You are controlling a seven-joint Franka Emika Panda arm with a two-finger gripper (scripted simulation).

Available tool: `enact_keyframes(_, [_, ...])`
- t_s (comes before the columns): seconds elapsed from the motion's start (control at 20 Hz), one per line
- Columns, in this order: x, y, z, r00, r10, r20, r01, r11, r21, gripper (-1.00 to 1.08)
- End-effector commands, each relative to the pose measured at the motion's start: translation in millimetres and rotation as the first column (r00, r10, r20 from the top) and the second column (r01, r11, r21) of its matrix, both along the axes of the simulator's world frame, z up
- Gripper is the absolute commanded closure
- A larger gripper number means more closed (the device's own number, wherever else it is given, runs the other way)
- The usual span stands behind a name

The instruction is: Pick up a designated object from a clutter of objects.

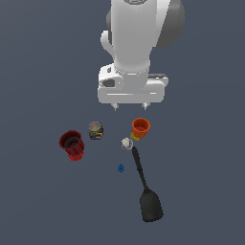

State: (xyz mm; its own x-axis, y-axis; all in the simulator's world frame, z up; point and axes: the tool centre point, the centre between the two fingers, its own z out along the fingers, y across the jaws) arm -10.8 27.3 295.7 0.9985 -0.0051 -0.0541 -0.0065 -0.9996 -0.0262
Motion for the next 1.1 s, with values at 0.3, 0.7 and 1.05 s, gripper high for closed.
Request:
enact_keyframes(0.3, [7, -8, 1, 1.0, 0.007, 0.014, -0.007, 1.0, -0.004, -0.92])
enact_keyframes(0.7, [9, -12, 3, 1.0, 0.01, 0.02, -0.01, 1.0, -0.006, -0.92])
enact_keyframes(1.05, [25, -9, -9, 0.999, 0.03, 0.023, -0.03, 1.0, -0.011, -0.92])
